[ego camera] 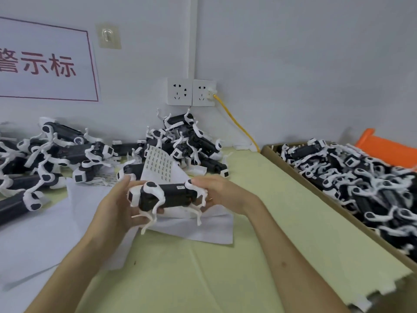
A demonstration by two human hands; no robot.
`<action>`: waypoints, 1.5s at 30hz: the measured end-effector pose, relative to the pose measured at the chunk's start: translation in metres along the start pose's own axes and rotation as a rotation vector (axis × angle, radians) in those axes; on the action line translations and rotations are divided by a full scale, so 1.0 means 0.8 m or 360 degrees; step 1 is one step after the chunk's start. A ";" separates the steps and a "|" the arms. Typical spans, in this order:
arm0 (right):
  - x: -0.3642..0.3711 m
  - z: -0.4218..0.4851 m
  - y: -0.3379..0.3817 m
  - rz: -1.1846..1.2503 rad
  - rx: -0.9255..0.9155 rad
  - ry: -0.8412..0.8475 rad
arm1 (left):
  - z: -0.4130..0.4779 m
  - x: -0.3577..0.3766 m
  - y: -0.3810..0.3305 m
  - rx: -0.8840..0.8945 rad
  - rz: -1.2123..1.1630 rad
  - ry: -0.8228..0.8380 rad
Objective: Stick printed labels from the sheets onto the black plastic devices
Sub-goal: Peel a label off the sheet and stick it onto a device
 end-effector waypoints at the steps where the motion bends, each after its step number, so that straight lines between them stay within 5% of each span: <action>1: 0.000 0.001 -0.002 0.0041 0.0027 0.0024 | 0.000 0.002 0.000 0.0012 -0.0034 0.0029; 6: -0.024 -0.002 0.000 0.0211 0.0016 -0.0085 | -0.003 0.003 -0.004 0.0233 -0.0019 -0.0097; 8: -0.048 -0.012 0.005 0.0500 -0.0235 -0.0220 | -0.002 -0.002 -0.008 0.0321 0.0088 -0.0169; 10: -0.085 -0.025 0.006 0.0968 -0.0675 -0.0320 | -0.003 -0.004 -0.009 0.0423 0.0374 -0.0291; 12: -0.097 -0.030 0.000 0.1908 -0.0732 -0.0032 | -0.006 -0.007 -0.004 0.0553 0.0919 -0.0422; 13: -0.096 -0.027 -0.005 0.2002 -0.0696 -0.0081 | -0.008 -0.008 0.000 0.0553 0.1204 -0.0451; 17: -0.078 0.002 -0.024 0.1318 -0.0112 -0.0928 | -0.008 -0.013 0.015 0.0158 0.1703 -0.0337; 20: -0.048 0.016 -0.020 0.0512 -0.0113 -0.1291 | -0.008 -0.012 0.015 0.0083 0.1813 -0.0254; 23: -0.013 0.028 -0.019 -0.0291 -0.0337 -0.1318 | -0.009 -0.012 0.011 0.0118 0.1596 -0.0293; 26: 0.026 0.037 -0.024 -0.0761 -0.0446 -0.1015 | -0.009 -0.010 0.009 0.0207 0.1331 -0.0317; 31: 0.067 0.040 -0.031 -0.0918 -0.0672 -0.0697 | -0.004 -0.009 0.005 0.0198 0.0750 -0.0311; 45: 0.078 0.035 -0.020 -0.0832 -0.0857 -0.0819 | -0.008 0.004 0.008 -0.0043 -0.0118 -0.0117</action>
Point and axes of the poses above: each hand's wrist, its own z-axis towards the middle knuckle, its own x-axis out of the palm, y = z × x, the point moved 2 cm from there along z, towards the middle knuckle, and after that the axes turned 8 degrees about x, right-handed, at the moved point
